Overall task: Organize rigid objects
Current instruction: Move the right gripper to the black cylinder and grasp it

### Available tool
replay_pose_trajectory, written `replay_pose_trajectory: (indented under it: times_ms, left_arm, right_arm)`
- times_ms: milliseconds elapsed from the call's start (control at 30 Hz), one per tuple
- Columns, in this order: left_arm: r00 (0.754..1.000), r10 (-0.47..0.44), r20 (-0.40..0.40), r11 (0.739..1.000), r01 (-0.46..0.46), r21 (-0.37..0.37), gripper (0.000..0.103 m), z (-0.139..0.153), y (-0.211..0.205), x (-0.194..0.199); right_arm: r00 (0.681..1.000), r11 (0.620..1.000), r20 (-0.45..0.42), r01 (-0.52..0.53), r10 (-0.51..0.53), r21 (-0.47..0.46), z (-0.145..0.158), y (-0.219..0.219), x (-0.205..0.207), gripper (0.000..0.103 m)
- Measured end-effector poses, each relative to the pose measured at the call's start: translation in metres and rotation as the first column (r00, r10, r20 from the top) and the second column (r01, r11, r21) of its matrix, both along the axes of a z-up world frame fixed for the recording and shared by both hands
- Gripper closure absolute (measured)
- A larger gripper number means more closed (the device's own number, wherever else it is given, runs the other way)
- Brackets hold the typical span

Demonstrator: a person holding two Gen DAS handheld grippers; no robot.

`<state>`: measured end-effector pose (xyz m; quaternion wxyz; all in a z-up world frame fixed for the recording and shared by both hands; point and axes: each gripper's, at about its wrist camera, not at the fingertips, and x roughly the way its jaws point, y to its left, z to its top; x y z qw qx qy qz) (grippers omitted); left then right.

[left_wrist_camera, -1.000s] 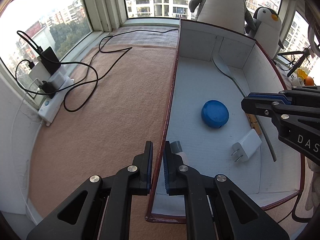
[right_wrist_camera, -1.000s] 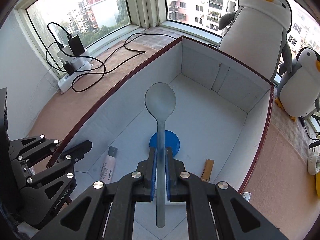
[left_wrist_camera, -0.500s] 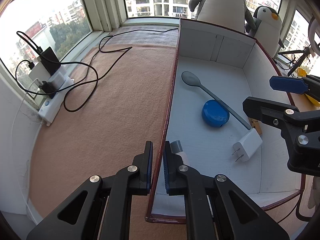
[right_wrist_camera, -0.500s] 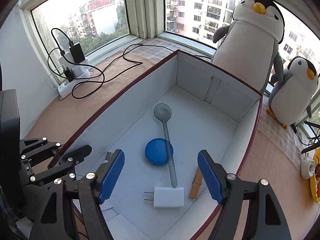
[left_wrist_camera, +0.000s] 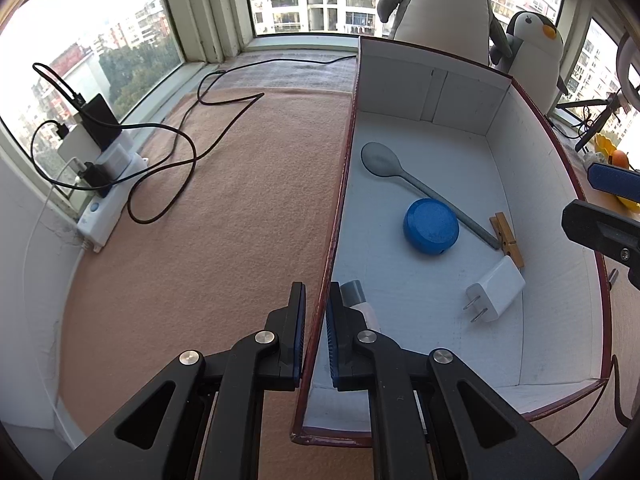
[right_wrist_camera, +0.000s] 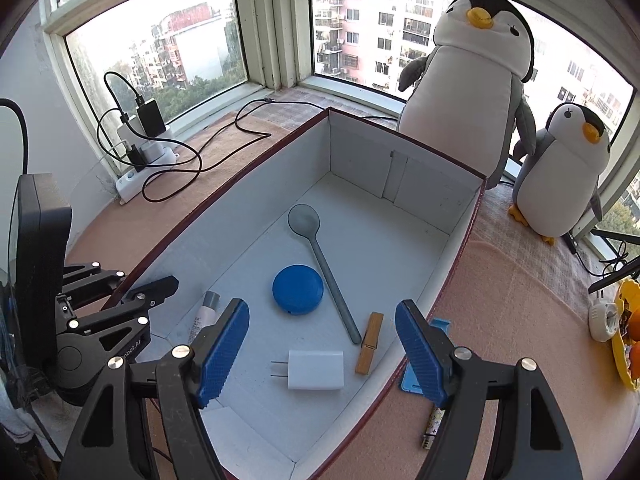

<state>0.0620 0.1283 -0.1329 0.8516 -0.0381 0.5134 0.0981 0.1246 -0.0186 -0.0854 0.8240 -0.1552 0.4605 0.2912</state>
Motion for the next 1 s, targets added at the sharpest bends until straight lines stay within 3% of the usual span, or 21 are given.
replay_pose_trajectory:
  times_ms: [267, 467, 633, 767, 867, 1000]
  left_arm:
    - [1.000, -0.002, -0.007, 1.000, 0.002, -0.005, 0.094, -0.001, 0.002, 0.000]
    - [1.000, -0.005, -0.010, 1.000, 0.005, -0.001, 0.094, -0.001, 0.002, 0.000]
    - [1.000, -0.005, -0.011, 1.000, 0.005, -0.001, 0.094, -0.002, 0.002, 0.000]
    - [1.000, -0.004, -0.015, 1.000, 0.004, -0.002, 0.094, -0.002, 0.003, 0.001]
    - [1.000, 0.000, -0.018, 1.000, 0.000, -0.006, 0.094, -0.002, 0.003, 0.001]
    - [1.000, 0.000, -0.021, 1.000, 0.000, -0.007, 0.094, -0.002, 0.003, 0.001]
  right_arm:
    - [0.992, 0.991, 0.009, 0.128, -0.128, 0.033, 0.010, -0.073, -0.003, 0.031]
    - [0.949, 0.949, -0.027, 0.316, -0.316, 0.015, 0.000, -0.155, 0.011, 0.031]
    - [0.886, 0.889, -0.071, 0.456, -0.458, -0.042, -0.021, -0.218, 0.018, 0.031]
    - [0.812, 0.830, -0.187, 0.556, -0.552, -0.039, -0.043, -0.264, 0.025, 0.038]
    - [0.760, 0.789, -0.240, 0.611, -0.605, -0.054, -0.058, -0.286, 0.028, 0.043]
    - [0.713, 0.761, -0.312, 0.647, -0.628, -0.052, -0.072, -0.301, 0.031, 0.044]
